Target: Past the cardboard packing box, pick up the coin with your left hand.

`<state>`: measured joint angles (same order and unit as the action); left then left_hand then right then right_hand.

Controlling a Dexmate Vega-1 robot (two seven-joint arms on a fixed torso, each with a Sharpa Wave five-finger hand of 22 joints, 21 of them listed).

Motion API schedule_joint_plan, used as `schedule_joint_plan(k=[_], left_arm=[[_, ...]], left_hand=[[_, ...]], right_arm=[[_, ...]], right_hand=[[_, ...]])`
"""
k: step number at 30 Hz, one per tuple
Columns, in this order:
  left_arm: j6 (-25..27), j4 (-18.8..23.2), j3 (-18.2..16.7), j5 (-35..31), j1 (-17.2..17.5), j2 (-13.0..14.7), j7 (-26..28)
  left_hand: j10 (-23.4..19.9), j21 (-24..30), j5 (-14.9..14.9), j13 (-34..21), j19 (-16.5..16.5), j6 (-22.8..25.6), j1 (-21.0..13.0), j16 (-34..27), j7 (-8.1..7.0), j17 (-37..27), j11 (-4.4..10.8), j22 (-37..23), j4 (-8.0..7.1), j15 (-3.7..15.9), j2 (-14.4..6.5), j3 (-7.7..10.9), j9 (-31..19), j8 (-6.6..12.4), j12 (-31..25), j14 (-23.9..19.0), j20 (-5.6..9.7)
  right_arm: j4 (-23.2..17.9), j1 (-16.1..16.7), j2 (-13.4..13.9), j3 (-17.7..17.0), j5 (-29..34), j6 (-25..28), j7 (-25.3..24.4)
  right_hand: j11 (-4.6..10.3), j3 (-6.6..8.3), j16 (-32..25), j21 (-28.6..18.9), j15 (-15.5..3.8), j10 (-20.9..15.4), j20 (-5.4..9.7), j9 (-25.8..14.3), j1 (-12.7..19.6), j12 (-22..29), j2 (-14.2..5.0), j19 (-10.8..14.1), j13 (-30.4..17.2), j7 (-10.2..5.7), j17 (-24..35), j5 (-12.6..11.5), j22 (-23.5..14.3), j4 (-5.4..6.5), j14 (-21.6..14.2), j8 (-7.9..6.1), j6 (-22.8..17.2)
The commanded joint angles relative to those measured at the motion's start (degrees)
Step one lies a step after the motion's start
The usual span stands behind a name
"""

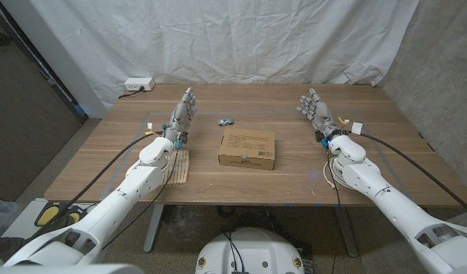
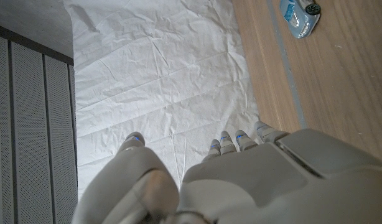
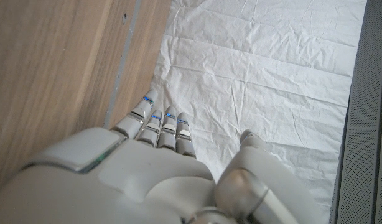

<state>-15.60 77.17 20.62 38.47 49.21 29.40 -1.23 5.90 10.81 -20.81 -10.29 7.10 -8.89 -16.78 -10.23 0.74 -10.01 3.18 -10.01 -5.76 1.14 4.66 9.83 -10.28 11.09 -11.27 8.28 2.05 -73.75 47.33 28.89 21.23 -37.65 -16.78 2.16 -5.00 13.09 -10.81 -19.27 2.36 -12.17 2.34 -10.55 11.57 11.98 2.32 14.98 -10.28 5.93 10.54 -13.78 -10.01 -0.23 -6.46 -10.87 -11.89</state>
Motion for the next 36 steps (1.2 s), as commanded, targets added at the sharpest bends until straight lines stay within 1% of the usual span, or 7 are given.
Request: schedule_joint_plan(k=[1, 7, 10, 15, 19, 24, 36], left_arm=[[-0.25, 3.32, -0.95, -0.05, 1.82, 1.77, 0.48], [0.19, 5.83, -1.34, -0.33, 3.11, 3.04, 1.12], [-0.77, 7.30, -1.65, -1.93, 4.61, 2.89, 4.15], [-1.25, 7.29, -1.64, -1.52, 5.10, 3.42, 2.60], [-2.01, 7.47, -1.66, -1.08, 5.60, 3.68, 1.23], [-2.75, 8.46, -1.88, -2.08, 6.55, 4.20, 2.06], [-6.00, 10.64, -2.66, -3.24, 9.49, 4.67, 2.74]], left_hand=[[-0.23, -0.02, -0.31, -0.24, 0.26, 0.48, -0.74, -0.27, 0.00, -0.24, -0.09, -0.20, 0.01, 0.20, -0.42, 0.60, -0.30, 0.60, -0.48, 0.43, 3.32], [-0.38, 0.08, -0.33, -0.25, 0.18, 0.72, -1.16, -0.33, 0.08, -0.23, -0.06, -0.21, 0.16, 0.24, -0.82, 0.77, -0.30, 0.64, -0.51, 0.27, 3.32], [-0.56, 0.12, -0.34, -0.25, 0.21, 1.35, -1.55, -0.33, -0.07, -0.22, -0.09, -0.21, 0.31, 0.27, -1.13, 0.90, -0.30, 0.83, -0.56, 0.26, 3.36], [-1.42, 0.15, -0.29, -0.25, 0.59, 2.54, -2.57, -0.44, -0.60, -0.19, 0.72, -0.23, 0.75, 0.83, -1.79, 1.18, -0.27, 1.08, -0.78, -0.06, 3.68], [-1.56, 0.31, -0.25, -0.25, 0.27, 2.70, -2.90, -0.47, -0.75, -0.18, 0.64, -0.23, 0.91, 0.98, -1.94, 1.24, -0.26, 1.05, -0.79, -0.23, 4.18], [-1.42, 0.35, -0.17, -0.26, 0.28, 2.68, -3.21, -0.43, -0.40, -0.19, -0.14, -0.24, 1.05, 0.62, -2.08, 1.24, -0.27, 0.93, -0.67, -0.22, 3.95], [-2.50, 0.62, 0.01, -0.27, -0.25, 3.84, -3.89, -0.63, -0.60, -0.20, 0.82, -0.26, 1.37, 0.90, -2.37, 1.23, -0.25, 1.10, -0.93, -1.04, 3.94]], right_arm=[[-1.01, -0.06, 0.25, -0.08, 0.50, 0.69, -0.80], [-0.44, -0.40, -0.27, 0.10, 0.63, 0.42, -0.94], [-0.49, -0.24, -0.42, -0.04, 0.78, -0.07, -1.33], [-2.87, 0.75, 0.06, -0.37, 1.10, 0.58, -3.15], [-3.23, 1.00, 0.19, -0.52, 0.99, 0.66, -3.30], [-3.75, 1.25, 0.28, -0.57, 0.99, 0.69, -3.48], [-6.60, 2.92, 1.06, -1.11, 1.49, 0.81, -5.33]], right_hand=[[-0.05, 0.48, -0.16, 0.25, -0.06, 0.34, 1.57, -0.20, 0.39, -0.18, -0.48, -0.35, -0.10, -0.33, 0.30, -0.40, -0.27, 0.02, -0.21, -0.28, -0.36], [-0.05, 0.48, -0.15, 0.39, -0.06, 0.53, 1.53, -0.21, 0.42, -0.25, -0.56, -0.41, -0.11, -0.30, 0.31, -0.43, -0.28, -0.01, -0.18, -0.30, -0.39], [-0.22, 0.47, 0.10, 0.82, 0.02, 1.22, 1.56, -0.21, 0.47, -0.49, -0.66, -1.00, -0.14, -0.44, 0.33, -0.48, -0.30, -0.06, 0.53, -0.27, -0.29], [-0.43, 0.45, 0.26, 1.13, 0.28, 1.63, 1.38, -0.22, 0.52, -0.61, -0.73, -1.36, -0.15, -0.22, 0.32, -0.51, -0.32, -0.12, 1.06, -0.31, -0.40], [-0.64, 0.45, 0.27, 1.25, 0.29, 1.75, 1.41, -0.22, 0.53, -0.64, -0.77, -1.47, -0.15, -0.17, 0.33, -0.52, -0.32, -0.13, 1.16, -0.31, -0.40], [-0.59, 0.45, 0.26, 1.34, 0.37, 1.85, 1.39, -0.22, 0.54, -0.65, -0.84, -1.50, -0.16, -0.09, 0.33, -0.53, -0.33, -0.14, 1.22, -0.32, -0.44], [-0.69, 0.46, 0.24, 1.78, 0.56, 1.58, 1.10, -0.23, 0.57, -0.46, -1.03, -2.01, -0.19, 0.04, 0.36, -0.55, -0.35, -0.18, 1.44, -0.38, -0.60]])
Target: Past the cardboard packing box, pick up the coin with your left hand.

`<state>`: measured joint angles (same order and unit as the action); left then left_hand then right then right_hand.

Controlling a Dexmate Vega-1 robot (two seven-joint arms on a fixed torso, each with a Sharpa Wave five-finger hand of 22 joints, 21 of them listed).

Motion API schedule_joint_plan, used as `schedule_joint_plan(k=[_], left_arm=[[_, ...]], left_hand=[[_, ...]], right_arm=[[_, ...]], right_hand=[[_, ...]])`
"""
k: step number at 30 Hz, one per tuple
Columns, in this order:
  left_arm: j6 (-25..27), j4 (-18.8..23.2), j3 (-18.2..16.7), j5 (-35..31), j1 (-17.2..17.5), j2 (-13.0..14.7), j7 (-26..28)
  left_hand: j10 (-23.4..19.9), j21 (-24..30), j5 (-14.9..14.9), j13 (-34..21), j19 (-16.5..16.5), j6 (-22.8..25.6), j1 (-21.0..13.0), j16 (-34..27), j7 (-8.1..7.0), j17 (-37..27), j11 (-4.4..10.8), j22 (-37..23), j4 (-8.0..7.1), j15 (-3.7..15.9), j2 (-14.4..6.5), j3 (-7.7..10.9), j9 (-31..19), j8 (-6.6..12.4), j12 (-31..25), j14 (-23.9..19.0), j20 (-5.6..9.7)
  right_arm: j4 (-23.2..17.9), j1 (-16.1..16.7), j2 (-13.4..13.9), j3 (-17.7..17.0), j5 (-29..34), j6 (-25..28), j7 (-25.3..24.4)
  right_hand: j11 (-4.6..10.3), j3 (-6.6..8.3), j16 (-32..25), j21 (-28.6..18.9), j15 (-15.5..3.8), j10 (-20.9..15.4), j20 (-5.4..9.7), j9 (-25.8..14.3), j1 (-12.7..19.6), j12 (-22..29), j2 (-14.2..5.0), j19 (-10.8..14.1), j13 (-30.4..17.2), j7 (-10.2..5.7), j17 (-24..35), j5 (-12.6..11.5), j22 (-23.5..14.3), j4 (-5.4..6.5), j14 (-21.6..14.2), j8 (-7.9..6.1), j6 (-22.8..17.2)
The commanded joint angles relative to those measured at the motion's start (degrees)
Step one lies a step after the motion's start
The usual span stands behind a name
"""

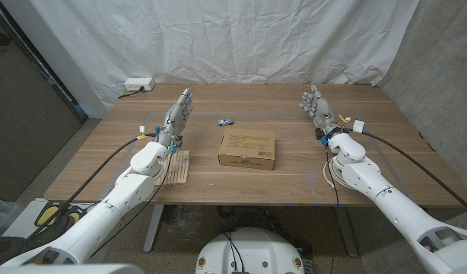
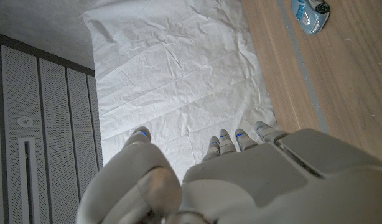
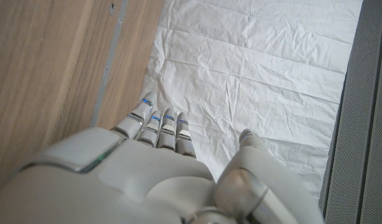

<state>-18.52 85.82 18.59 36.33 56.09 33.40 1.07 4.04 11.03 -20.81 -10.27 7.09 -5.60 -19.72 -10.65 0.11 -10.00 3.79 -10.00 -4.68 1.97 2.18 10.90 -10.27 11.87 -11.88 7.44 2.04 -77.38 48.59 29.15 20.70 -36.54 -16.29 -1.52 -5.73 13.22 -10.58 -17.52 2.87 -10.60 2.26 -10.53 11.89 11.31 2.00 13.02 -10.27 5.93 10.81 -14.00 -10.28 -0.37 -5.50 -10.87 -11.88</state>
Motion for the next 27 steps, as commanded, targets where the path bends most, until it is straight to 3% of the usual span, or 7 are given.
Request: schedule_joint_plan(k=[1, 17, 27], left_arm=[[-3.19, 2.15, -0.68, -0.89, 2.78, 0.91, -0.06], [-5.84, 7.81, -1.67, -4.26, 8.10, 1.87, 3.51], [-5.81, 9.84, -1.84, -6.21, 8.99, 2.62, 4.39]], left_hand=[[-0.73, 0.41, 0.02, -0.28, -0.27, 0.58, -0.98, -0.22, -0.01, -0.21, 0.19, -0.27, 0.31, 0.08, 0.10, 0.16, -0.26, 0.32, -0.35, -0.22, 3.97], [-1.14, 0.44, 0.17, -0.28, -0.34, 1.15, -1.58, -0.23, -0.11, -0.21, 0.34, -0.29, 0.60, 0.18, -0.11, 0.14, -0.26, 0.29, -0.34, -0.64, 3.96], [-1.36, 0.44, 0.25, -0.28, -0.34, 1.46, -1.90, -0.26, -0.14, -0.21, 0.30, -0.29, 0.75, 0.18, -0.23, 0.15, -0.26, 0.29, -0.33, -0.91, 3.88]], right_arm=[[-3.27, 1.84, 0.88, -0.65, 0.44, 0.33, -1.85], [-4.07, 2.82, 1.09, -1.15, 0.35, -1.61, -1.05], [-4.57, 4.36, 1.20, -2.13, -0.88, -2.50, -0.89]], right_hand=[[-0.06, 0.34, 0.00, 0.08, 0.00, -0.17, 1.21, -0.25, 0.28, 0.30, -0.76, -0.06, -0.21, -0.04, 0.09, -0.33, -0.08, -0.05, 0.50, -0.39, -0.63], [-0.17, 0.34, 0.01, 0.46, 0.15, 0.09, 1.24, -0.26, 0.36, 0.27, -0.96, -0.26, -0.25, 0.08, 0.10, -0.32, -0.10, -0.14, 0.82, -0.41, -0.71], [-0.21, 0.32, -0.14, 0.66, -0.02, -0.37, 1.26, -0.27, 0.42, 0.50, -1.08, -0.15, -0.28, -0.06, 0.11, -0.30, -0.11, -0.21, 0.64, -0.47, -0.91]])
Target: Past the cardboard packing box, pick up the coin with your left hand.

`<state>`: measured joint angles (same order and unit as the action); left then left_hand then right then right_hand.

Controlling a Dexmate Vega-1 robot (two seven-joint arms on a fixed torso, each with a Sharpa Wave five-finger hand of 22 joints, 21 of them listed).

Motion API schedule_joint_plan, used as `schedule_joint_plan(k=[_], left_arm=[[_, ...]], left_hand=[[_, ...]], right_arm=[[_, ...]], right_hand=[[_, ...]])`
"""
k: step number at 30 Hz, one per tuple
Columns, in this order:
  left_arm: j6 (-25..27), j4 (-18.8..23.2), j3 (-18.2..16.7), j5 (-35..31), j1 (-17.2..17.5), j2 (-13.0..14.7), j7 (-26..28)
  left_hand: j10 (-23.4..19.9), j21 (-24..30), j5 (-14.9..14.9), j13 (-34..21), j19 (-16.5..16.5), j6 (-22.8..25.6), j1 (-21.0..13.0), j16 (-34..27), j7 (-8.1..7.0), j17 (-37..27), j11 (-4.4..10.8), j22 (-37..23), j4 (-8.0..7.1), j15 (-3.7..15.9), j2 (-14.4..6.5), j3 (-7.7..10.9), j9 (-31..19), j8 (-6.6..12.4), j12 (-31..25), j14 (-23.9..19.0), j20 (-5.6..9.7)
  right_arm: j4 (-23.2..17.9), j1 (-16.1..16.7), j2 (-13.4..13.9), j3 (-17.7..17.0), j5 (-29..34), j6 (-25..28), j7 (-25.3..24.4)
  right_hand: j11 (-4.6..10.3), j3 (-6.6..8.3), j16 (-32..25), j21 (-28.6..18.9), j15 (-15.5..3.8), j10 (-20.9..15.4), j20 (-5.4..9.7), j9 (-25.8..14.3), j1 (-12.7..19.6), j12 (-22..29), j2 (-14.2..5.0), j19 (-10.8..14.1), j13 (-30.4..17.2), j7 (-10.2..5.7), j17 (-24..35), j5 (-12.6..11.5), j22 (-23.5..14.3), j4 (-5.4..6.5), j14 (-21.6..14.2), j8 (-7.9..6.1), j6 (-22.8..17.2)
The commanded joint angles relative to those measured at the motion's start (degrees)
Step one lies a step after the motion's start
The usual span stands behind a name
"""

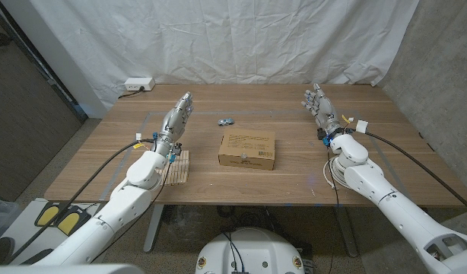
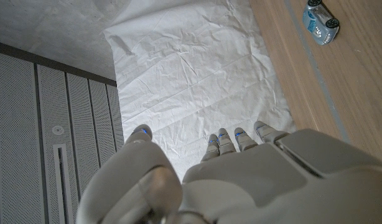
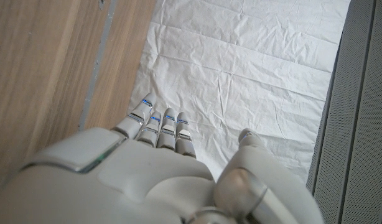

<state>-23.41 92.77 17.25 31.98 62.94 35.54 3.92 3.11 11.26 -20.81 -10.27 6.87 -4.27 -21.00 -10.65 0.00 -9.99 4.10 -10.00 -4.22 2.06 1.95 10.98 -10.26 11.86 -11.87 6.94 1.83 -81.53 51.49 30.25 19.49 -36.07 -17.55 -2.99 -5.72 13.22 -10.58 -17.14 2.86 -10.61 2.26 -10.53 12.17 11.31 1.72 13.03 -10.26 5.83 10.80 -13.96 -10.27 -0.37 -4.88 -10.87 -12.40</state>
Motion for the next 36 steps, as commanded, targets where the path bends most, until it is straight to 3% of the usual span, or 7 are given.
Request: schedule_joint_plan(k=[1, 10, 13, 22, 27, 32, 36], left_arm=[[-1.03, 3.15, -0.53, -2.34, 2.30, 0.52, 1.84], [-2.17, 5.42, -0.92, -7.23, 4.75, 1.24, 4.63], [-3.62, 3.90, -0.93, -4.62, 4.57, 0.48, 2.56], [-6.61, 3.98, -1.30, -7.05, 5.66, 0.33, 2.81], [-5.47, 5.00, -1.56, -11.09, 6.32, 0.55, 5.56], [-5.35, 5.40, -1.45, -11.90, 6.67, 0.86, 5.54], [-5.45, 5.84, -1.55, -12.39, 7.07, 1.22, 5.43]], left_hand=[[-0.46, 0.21, 0.25, -0.29, -0.11, 0.15, -0.64, -0.26, -0.04, -0.22, 0.00, -0.30, 0.30, 0.09, 0.00, 0.06, -0.26, 0.29, -0.34, -0.41, 4.11], [-1.34, 0.37, 0.40, -0.28, -0.61, 1.03, -1.52, -0.42, 0.29, -0.19, -0.51, -0.28, 0.75, -0.05, -0.24, 0.14, -0.26, 0.39, -0.49, -1.37, 5.29], [-1.51, 0.38, 0.44, -0.28, -0.70, 1.20, -1.74, -0.40, 0.32, -0.18, -0.71, -0.26, 0.87, 0.00, -0.26, 0.14, -0.26, 0.39, -0.51, -1.48, 5.37], [-1.97, 0.46, 0.56, -0.28, -1.03, 1.91, -2.21, -0.42, 0.20, -0.18, -0.37, -0.25, 1.12, 0.04, -0.35, 0.13, -0.27, 0.50, -0.54, -1.89, 5.03], [-2.32, 0.49, 0.61, -0.29, -1.18, 2.27, -2.46, -0.46, 0.09, -0.19, -0.22, -0.24, 1.24, 0.04, -0.43, 0.14, -0.27, 0.54, -0.60, -2.21, 4.95], [-2.58, 0.48, 0.67, -0.29, -1.25, 2.66, -2.81, -0.45, 0.38, -0.19, -0.94, -0.24, 1.41, -0.11, -0.50, 0.14, -0.28, 0.56, -0.59, -2.50, 4.86], [-2.67, 0.49, 0.71, -0.29, -1.35, 2.80, -2.99, -0.47, 0.39, -0.19, -0.61, -0.24, 1.51, -0.12, -0.53, 0.12, -0.28, 0.52, -0.55, -2.72, 4.91]], right_arm=[[-0.48, 1.57, 0.13, -1.00, -1.46, -1.27, 0.61], [-0.47, 1.90, -0.13, -1.35, -1.27, -2.37, 0.26], [-1.07, 1.99, 0.10, -1.35, -1.09, -2.05, 0.01], [-2.69, 2.09, 0.75, -1.29, -0.51, -1.17, -0.61], [-2.77, 2.06, 0.57, -1.23, -0.44, -1.33, -0.65], [-2.52, 1.88, 0.37, -1.09, -0.46, -1.31, -0.54], [-2.11, 1.60, 0.17, -0.93, -0.49, -1.27, -0.37]], right_hand=[[-0.20, 0.33, -0.15, 0.29, -0.05, -0.33, 1.26, -0.27, 0.14, 0.49, -0.80, -0.16, -0.29, 0.05, 0.12, -0.34, -0.12, -0.22, 0.01, -0.47, -0.40], [0.02, 0.32, -0.31, 0.43, -0.10, -0.80, 1.18, -0.28, 0.18, 0.70, -0.91, -0.04, -0.31, -0.06, 0.13, -0.31, -0.14, -0.27, -0.32, -0.52, -0.58], [0.09, 0.32, -0.31, 0.45, -0.22, -0.83, 1.19, -0.28, 0.21, 0.72, -0.94, 0.06, -0.31, -0.05, 0.12, -0.30, -0.14, -0.30, -0.31, -0.59, -0.76], [0.17, 0.33, -0.32, 0.56, -0.25, -0.74, 1.21, -0.29, 0.29, 0.69, -1.00, 0.14, -0.33, -0.13, 0.12, -0.29, -0.15, -0.38, -0.35, -0.56, -0.75], [0.22, 0.32, -0.31, 0.65, -0.25, -0.59, 1.22, -0.29, 0.32, 0.64, -1.05, 0.18, -0.34, -0.09, 0.12, -0.28, -0.15, -0.42, -0.30, -0.51, -0.66], [0.15, 0.32, -0.32, 0.72, -0.16, -0.54, 1.22, -0.29, 0.33, 0.63, -1.10, 0.20, -0.34, -0.09, 0.12, -0.26, -0.15, -0.43, -0.31, -0.50, -0.65], [0.15, 0.31, -0.34, 0.77, -0.12, -0.55, 1.20, -0.30, 0.34, 0.64, -1.12, 0.22, -0.34, -0.10, 0.13, -0.25, -0.16, -0.45, -0.34, -0.48, -0.61]])
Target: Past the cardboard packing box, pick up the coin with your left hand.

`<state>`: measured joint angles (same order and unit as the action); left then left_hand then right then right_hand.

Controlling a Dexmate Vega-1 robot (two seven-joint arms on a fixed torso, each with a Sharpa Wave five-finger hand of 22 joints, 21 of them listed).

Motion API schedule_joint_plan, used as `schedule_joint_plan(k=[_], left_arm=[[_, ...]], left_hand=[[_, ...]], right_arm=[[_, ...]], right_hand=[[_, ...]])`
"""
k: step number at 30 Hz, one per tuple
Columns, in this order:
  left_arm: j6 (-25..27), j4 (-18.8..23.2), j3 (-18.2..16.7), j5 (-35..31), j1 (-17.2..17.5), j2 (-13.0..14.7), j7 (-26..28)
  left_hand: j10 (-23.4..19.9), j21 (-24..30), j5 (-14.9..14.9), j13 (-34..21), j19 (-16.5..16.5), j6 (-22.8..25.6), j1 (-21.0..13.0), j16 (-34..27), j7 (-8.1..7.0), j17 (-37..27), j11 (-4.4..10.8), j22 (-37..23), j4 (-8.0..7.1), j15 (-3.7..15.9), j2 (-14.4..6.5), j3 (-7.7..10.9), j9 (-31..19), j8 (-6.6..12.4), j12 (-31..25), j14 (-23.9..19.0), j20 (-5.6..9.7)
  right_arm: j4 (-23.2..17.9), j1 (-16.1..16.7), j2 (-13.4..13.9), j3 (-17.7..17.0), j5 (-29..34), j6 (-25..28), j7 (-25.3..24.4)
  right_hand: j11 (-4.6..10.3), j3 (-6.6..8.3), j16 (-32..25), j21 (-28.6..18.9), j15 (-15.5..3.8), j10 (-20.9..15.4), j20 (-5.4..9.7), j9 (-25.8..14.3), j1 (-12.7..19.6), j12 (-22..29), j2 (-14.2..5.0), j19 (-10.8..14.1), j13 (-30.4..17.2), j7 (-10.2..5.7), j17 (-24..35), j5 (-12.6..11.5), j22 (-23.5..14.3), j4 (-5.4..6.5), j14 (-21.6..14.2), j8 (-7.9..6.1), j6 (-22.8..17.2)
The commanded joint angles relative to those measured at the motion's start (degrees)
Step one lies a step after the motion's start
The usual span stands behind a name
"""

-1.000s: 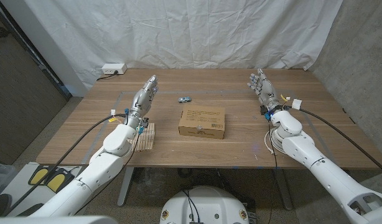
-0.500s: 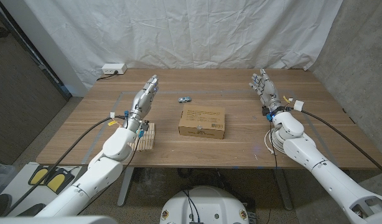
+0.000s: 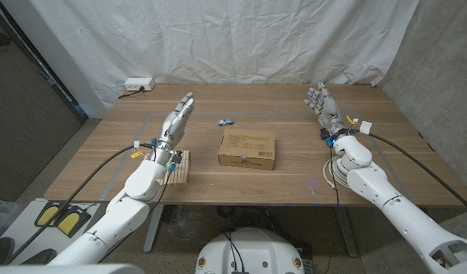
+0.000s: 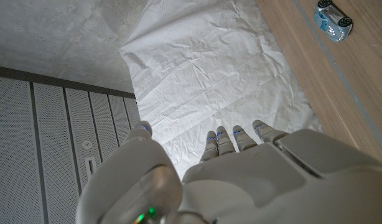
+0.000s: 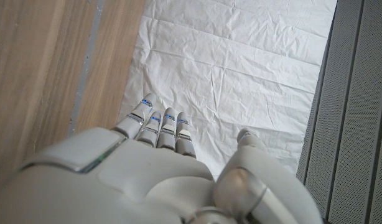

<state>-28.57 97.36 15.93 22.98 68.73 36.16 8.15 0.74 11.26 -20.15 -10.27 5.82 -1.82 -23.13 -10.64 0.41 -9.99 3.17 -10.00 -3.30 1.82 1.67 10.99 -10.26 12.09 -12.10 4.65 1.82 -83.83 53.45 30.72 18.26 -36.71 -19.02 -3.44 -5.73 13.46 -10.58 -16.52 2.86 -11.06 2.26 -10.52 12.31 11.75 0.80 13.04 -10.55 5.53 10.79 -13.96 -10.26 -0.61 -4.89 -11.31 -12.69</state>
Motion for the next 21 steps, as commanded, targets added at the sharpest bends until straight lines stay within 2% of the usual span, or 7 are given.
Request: schedule_joint_plan(k=[1, 12, 21], left_arm=[[0.30, 1.61, -0.36, -4.07, 1.44, 0.77, 1.77], [-1.66, 2.31, -0.85, -5.91, 2.70, 0.70, 2.39], [-2.26, 2.83, -1.13, -7.17, 3.81, 0.55, 2.87]], left_hand=[[-0.33, 0.50, 0.06, -0.28, -0.33, 0.42, -0.91, -0.46, 0.03, -0.19, 0.28, -0.24, 0.61, 0.18, -0.25, 0.11, -0.29, 0.30, -0.31, -0.44, 4.88], [-0.08, 0.46, 0.14, -0.29, -0.37, 0.77, -1.27, -0.28, 0.08, -0.22, 0.04, -0.25, 0.80, 0.11, -0.31, 0.03, -0.31, 0.23, -0.06, -0.29, 4.50], [-0.44, 0.59, 0.19, -0.29, -0.88, 1.10, -1.65, -0.31, 0.02, -0.22, 0.17, -0.25, 0.98, 0.36, -0.40, 0.01, -0.32, 0.20, -0.08, -0.65, 5.23]], right_arm=[[0.34, -0.44, -0.39, 0.34, 0.17, 0.11, 0.13], [0.46, -0.70, -0.50, 0.47, 0.18, 0.05, 0.37], [0.92, -1.19, -0.67, 0.60, -0.03, -0.03, 0.97]], right_hand=[[0.19, 0.07, -0.35, 0.16, -0.15, -0.10, 1.17, -0.30, 0.21, 0.20, -0.20, 0.22, -0.05, 0.14, 0.13, -0.25, -0.17, -0.22, -0.35, -0.03, -0.30], [0.66, 0.08, -0.43, 0.20, -0.45, -0.61, 1.32, -0.31, 0.37, 0.40, -0.33, 0.82, -0.05, -0.26, 0.11, -0.21, -0.17, -0.37, -0.64, -0.08, -0.48], [0.64, 0.14, -0.62, 0.17, -0.50, -0.76, 1.44, -0.31, 0.52, 0.45, -0.48, 1.33, -0.04, -0.23, 0.10, -0.20, -0.17, -0.47, -1.19, -0.10, -0.56]])
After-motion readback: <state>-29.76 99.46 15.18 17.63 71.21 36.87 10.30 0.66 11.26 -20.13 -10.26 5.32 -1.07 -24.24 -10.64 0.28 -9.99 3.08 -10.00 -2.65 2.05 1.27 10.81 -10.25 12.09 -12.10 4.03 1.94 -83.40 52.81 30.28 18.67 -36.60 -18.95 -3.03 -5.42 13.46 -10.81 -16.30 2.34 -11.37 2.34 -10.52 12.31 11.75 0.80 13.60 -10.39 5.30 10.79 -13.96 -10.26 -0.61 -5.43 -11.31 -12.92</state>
